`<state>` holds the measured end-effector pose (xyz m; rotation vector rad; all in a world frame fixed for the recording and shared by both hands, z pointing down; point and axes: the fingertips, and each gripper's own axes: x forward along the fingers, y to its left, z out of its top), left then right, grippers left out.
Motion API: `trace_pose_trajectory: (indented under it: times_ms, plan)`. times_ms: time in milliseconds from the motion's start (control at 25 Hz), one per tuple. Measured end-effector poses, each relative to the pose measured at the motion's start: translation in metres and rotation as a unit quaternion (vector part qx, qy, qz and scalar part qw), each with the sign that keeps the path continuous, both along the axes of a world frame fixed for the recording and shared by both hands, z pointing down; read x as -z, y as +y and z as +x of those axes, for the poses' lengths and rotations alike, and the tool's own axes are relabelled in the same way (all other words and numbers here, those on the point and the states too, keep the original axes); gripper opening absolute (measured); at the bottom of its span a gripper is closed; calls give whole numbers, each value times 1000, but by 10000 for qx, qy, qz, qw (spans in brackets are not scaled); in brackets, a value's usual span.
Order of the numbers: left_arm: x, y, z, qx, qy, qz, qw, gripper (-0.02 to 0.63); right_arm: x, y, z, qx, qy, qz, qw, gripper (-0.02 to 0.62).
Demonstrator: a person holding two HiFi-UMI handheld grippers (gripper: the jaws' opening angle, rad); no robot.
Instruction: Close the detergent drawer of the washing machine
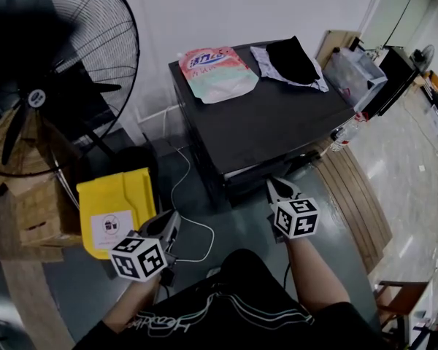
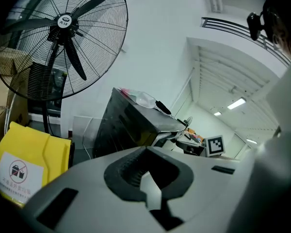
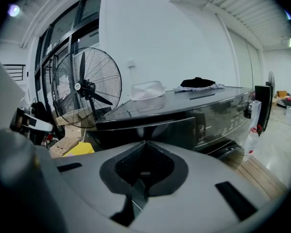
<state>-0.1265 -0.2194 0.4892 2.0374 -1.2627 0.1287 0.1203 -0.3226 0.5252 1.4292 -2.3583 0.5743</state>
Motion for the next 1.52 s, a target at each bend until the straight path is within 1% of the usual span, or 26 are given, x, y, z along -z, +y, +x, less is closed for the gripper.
trace_pose_trajectory:
  times_ms: [200,400,720,880,960,1040,1160,1240,1360,1440,1520]
  plan:
    - [-2,-1,3,-8,19,-48,10000,25,-1,-14,-7,-17,3,-25,10000,26]
    - [-3,-4,2,25,32,-82,10000,25,-1,-18,-8,61,16,1,10000,26]
    - [-6,-10,-3,204,-4,-130,9997,25,-3,-26,-11,162,-78,-86,9998,26]
    - [-7,-9,0,270,-29,-183,9995,25,-2,-35,-15,230,18,-198,9995,26]
    - [-4,-8,4,290,-45,-185,9994,25,-2,-35,-14,385,2,-185,9991,26]
    - [0,-4,10,288,-58,-186,9994,25,-2,-35,-13,577,90,-209,9981,26]
    - [13,5,25,272,-35,-186,9995,25,-2,-29,-14,876,146,-326,9955,26]
    - [26,10,35,231,-31,-146,9996,25,1,-17,-15,1215,163,-447,9915,26]
    - [45,19,48,120,-86,-54,9999,25,15,10,-18,1691,206,-493,9841,26]
    - [58,26,58,1,-79,35,10000,25,33,28,-21,1892,-21,-470,9808,26]
    - [69,35,71,-133,-58,127,9998,25,57,51,-29,2113,-418,-382,9758,26]
